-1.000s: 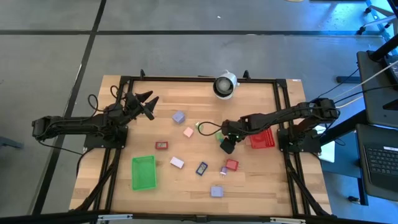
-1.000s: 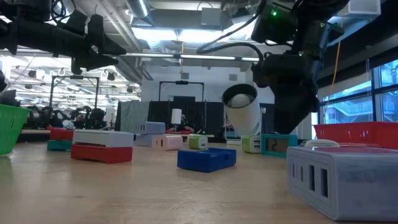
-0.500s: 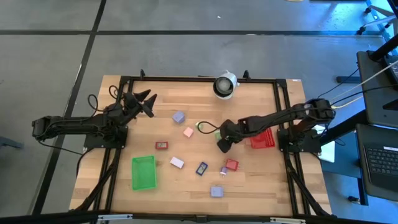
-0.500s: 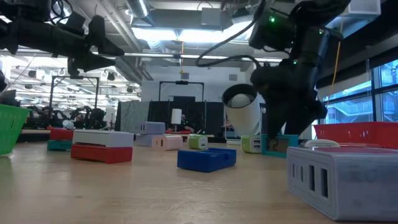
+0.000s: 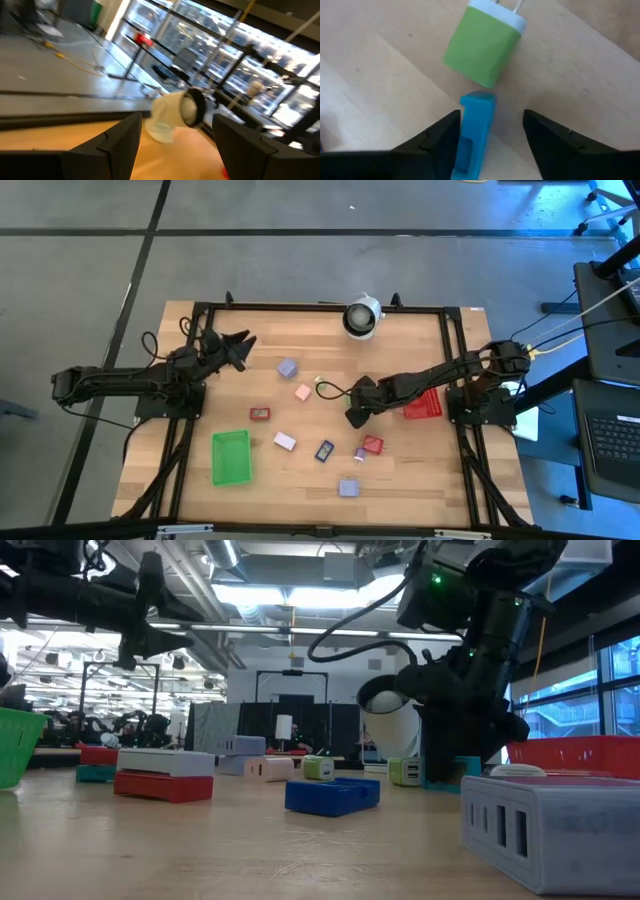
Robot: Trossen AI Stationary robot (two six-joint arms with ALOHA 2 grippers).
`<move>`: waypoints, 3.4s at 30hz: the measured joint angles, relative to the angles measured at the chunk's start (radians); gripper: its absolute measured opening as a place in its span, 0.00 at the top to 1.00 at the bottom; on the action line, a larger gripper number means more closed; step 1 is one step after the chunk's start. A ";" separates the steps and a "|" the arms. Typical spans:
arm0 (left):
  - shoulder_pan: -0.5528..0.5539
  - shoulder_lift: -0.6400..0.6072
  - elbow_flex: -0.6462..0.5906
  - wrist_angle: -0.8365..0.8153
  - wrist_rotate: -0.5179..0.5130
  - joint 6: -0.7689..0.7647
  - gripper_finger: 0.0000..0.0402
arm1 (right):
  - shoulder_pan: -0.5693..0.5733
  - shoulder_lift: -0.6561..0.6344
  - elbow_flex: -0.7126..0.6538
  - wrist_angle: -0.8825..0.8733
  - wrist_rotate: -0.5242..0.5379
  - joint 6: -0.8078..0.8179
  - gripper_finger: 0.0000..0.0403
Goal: Pick & Place Office items
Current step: Put the right light blue digital clock into the green bin
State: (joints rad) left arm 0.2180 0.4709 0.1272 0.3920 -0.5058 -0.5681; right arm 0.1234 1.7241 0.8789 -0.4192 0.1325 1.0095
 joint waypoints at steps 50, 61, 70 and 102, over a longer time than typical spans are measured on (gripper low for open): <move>-0.179 0.622 0.242 0.370 0.148 0.160 0.40 | -0.160 -0.279 -0.002 0.793 0.039 -0.485 0.83; -0.115 0.876 0.430 0.367 0.369 0.233 0.40 | -0.169 -0.279 -0.002 0.794 0.011 -0.573 0.84; -0.095 0.959 0.506 0.384 0.508 0.239 0.40 | -0.168 -0.279 -0.002 0.810 -0.021 -0.641 0.84; -0.069 1.104 0.652 0.391 0.660 0.268 0.84 | -0.168 -0.281 -0.002 0.846 -0.122 -0.749 0.84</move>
State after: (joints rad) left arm 0.1487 1.5749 0.7792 0.7826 0.1544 -0.2997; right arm -0.0444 1.4433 0.8768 0.4267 0.0105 0.2607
